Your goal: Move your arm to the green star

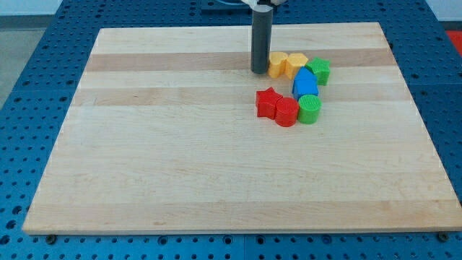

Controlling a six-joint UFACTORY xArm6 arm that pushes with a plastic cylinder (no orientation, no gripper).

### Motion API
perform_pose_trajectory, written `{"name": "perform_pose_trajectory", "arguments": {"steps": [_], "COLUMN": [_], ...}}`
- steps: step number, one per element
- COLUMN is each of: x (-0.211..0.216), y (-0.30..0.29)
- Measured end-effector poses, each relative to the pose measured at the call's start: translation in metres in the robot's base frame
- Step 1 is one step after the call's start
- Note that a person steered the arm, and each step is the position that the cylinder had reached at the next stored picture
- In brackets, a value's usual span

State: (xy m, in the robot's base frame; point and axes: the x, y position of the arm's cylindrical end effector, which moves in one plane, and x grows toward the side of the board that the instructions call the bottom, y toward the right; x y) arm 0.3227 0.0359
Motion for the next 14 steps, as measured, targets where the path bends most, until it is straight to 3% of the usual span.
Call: {"name": "perform_pose_trajectory", "arguments": {"steps": [2,3,6,8,11,14], "x": [0.000,0.009,0.126,0.182,0.185,0.185], "y": [-0.018,-0.058,-0.090,-0.033,0.096,0.128]}}
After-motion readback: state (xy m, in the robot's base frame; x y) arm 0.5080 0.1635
